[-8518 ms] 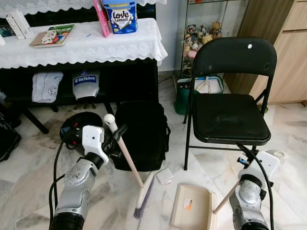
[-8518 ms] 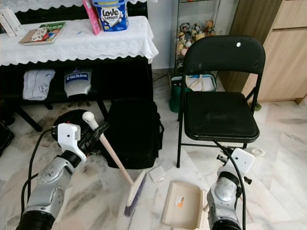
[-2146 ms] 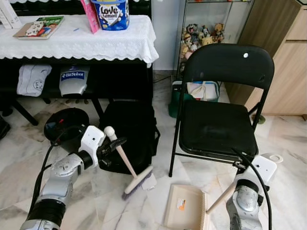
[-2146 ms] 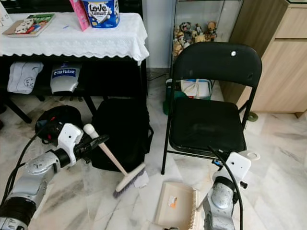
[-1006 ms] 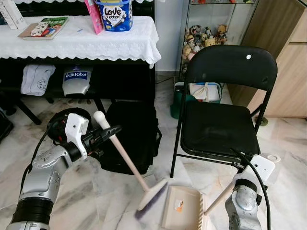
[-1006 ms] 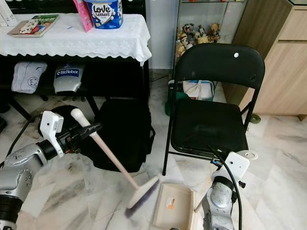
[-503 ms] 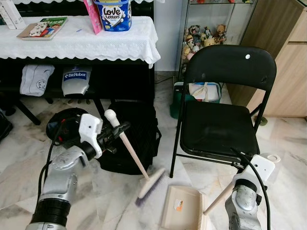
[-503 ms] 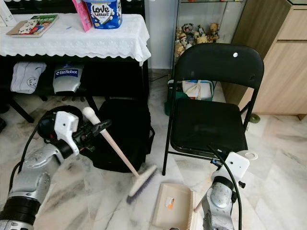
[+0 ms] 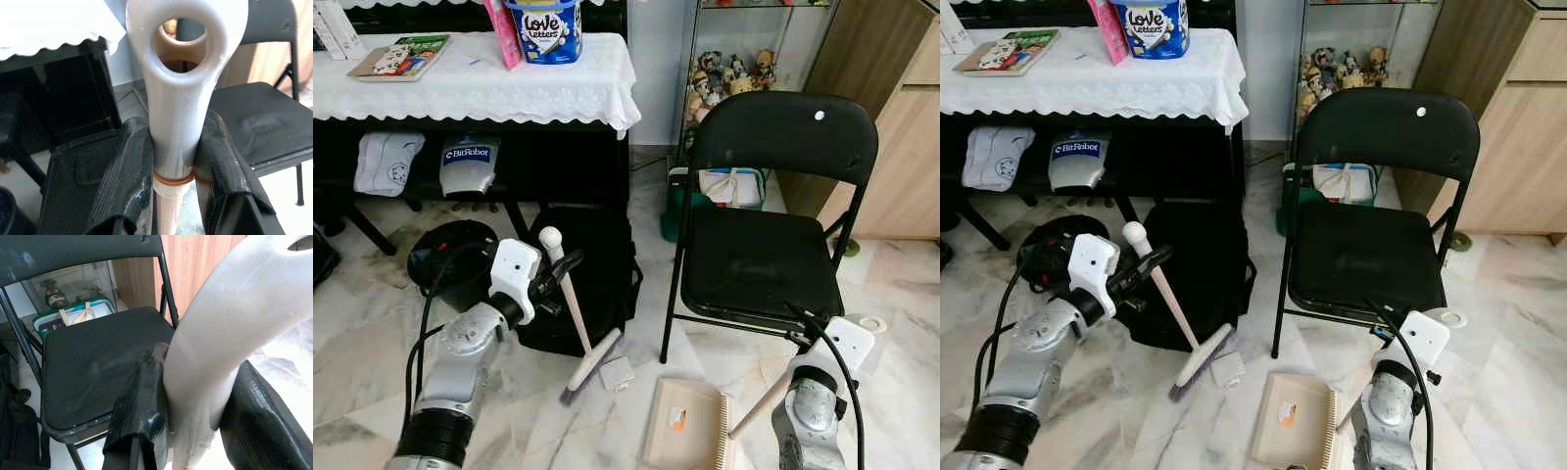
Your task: Sweep floor
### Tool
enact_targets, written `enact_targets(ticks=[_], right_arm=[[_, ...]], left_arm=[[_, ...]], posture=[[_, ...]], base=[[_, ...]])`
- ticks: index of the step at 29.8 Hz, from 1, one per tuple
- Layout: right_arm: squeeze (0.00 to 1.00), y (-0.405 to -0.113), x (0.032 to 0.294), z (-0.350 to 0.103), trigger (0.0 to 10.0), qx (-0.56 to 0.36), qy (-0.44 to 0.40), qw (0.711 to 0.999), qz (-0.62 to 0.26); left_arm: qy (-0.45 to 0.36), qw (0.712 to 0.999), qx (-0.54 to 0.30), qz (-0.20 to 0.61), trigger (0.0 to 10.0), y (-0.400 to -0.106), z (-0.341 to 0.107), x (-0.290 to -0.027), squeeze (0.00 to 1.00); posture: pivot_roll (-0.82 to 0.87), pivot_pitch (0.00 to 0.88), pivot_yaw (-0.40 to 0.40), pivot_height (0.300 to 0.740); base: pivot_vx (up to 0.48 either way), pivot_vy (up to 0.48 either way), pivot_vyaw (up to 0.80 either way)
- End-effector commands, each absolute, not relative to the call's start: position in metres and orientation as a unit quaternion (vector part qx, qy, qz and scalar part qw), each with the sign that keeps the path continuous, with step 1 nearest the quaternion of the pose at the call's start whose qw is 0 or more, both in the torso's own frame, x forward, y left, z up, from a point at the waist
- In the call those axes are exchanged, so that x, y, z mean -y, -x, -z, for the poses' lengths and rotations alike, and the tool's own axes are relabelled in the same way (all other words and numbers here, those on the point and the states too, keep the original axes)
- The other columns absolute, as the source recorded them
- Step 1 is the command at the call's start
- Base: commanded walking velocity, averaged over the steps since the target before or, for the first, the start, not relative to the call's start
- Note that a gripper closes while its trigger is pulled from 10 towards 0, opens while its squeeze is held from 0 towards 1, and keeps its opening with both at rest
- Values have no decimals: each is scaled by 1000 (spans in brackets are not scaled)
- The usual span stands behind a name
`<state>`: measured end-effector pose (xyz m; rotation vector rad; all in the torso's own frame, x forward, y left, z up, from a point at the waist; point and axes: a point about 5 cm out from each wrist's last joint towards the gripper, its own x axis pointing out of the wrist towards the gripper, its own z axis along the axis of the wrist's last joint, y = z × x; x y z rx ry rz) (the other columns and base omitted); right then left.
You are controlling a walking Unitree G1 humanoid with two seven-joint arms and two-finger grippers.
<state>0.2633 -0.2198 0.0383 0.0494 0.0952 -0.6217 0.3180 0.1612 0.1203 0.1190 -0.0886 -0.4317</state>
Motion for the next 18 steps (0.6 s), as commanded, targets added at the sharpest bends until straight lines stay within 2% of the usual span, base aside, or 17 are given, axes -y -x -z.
enact_targets(ticks=[1,12,18], right_arm=[[0,-263,218,-37,10000,-46,-30,950,308],[0,-263,217,-37,10000,-45,-30,951,306],[0,-263,216,-37,10000,-46,-30,951,305]], left_arm=[[-69,976,74,192,10000,-321,-130,-167,0],[-72,982,103,143,10000,-323,-124,-163,0],[-72,977,108,168,10000,-321,-120,-151,0]], posture=[[-38,135,56,740],[-37,134,57,740],[-39,132,56,740]], base=[[0,0,0],[0,0,0],[0,0,0]])
